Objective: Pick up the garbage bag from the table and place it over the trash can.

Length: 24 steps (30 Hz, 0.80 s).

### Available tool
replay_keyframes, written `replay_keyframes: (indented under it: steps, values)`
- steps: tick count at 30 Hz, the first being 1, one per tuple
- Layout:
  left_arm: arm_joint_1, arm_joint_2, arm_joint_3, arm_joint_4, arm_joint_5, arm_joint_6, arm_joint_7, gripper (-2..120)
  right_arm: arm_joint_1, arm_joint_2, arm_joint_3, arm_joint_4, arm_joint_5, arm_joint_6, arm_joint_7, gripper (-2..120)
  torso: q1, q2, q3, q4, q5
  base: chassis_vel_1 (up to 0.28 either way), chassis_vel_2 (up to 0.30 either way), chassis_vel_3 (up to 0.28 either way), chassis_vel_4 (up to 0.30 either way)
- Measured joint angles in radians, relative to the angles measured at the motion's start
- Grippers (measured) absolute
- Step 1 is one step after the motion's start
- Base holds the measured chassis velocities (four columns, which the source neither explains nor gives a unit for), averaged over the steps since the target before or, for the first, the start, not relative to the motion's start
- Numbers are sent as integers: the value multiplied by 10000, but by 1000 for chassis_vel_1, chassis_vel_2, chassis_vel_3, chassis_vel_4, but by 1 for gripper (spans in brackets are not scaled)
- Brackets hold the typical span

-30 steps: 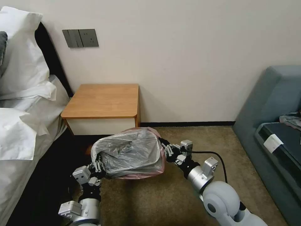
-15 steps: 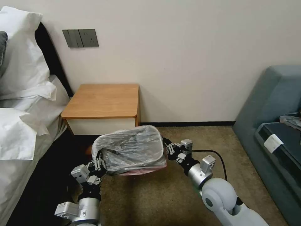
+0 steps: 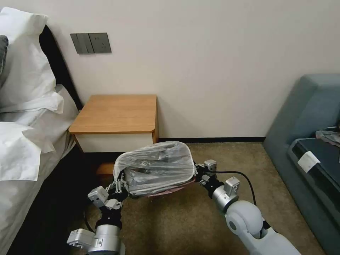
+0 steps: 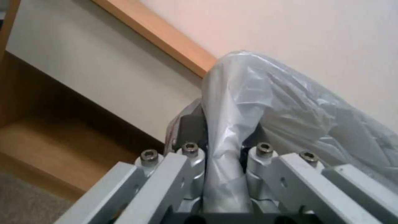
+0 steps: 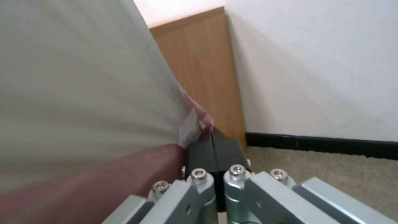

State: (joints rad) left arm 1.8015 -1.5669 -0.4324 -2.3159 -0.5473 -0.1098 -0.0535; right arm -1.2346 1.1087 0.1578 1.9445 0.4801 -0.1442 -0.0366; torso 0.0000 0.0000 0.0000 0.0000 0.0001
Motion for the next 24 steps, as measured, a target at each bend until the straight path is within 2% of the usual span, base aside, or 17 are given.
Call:
replay_keyframes:
  steps: [5, 7, 9, 10, 12, 13, 15, 17, 18, 19, 22, 24]
  values:
    - [-56, -39, -47, -43, -11, 68, -102, 7, -10, 38, 27, -120, -446, 115, -131, -1, 0, 0, 0, 1, 0, 0, 0, 0, 0]
    - [-124, -42, -135, -52, -28, 119, -160, 7, -107, 27, 77, -130, -784, 222, -239, 3, 0, 0, 0, 1, -1, 0, 0, 0, 0]
    - [-260, -22, -320, -52, -36, 221, -300, 7, -394, -66, 199, -129, -1313, 467, -436, 13, 0, 0, 0, 1, -1, 0, 0, 0, 0]
    - [-260, -22, -320, -52, -36, 221, -300, 7, -394, -66, 199, -129, -1313, 467, -436, 13, 0, 0, 0, 1, -1, 0, 0, 0, 0]
    - [-381, 5, -482, -52, -52, 366, -498, 7, -697, -208, 394, -120, -1931, 756, -739, 23, 0, 0, 0, 0, -2, 0, 0, 0, 0]
    - [-381, 5, -482, -52, -52, 366, -498, 7, -697, -208, 394, -120, -1931, 756, -739, 23, 0, 0, 0, 0, -2, 0, 0, 0, 0]
    - [-477, 7, -575, -30, -53, 519, -727, 7, -999, -372, 601, -72, -2696, 1090, -1120, 34, 0, 0, 0, 0, 1, 0, 0, 0, 0]
    - [-497, 6, -587, -22, -53, 607, -829, 7, -1095, -433, 676, -42, -2957, 1217, -1267, 37, 0, 0, -1, -1, -2, 0, 0, 0, 0]
    - [-517, 1, -604, -13, -51, 735, -985, 7, -1262, -553, 777, 9, -3333, 1393, -1479, 46, 0, 0, 0, -1, -1, 0, 0, 0, 0]
    - [-517, 1, -604, -13, -51, 735, -985, 7, -1262, -553, 777, 9, -3333, 1393, -1479, 46, 0, 0, 0, -1, -1, 0, 0, 0, 0]
    - [-542, 0, -629, 0, 8, 980, -1326, 7, -1539, -695, 971, 156, -3593, 1637, -1580, 59, 0, 0, 0, 0, 0, 0, 0, 0, 0]
    - [-544, 1, -632, 23, 77, 1051, -1413, 7, -1610, -709, 1092, 249, -3651, 1706, -1588, 63, 0, 0, 0, 0, 0, 0, 0, 0, 0]
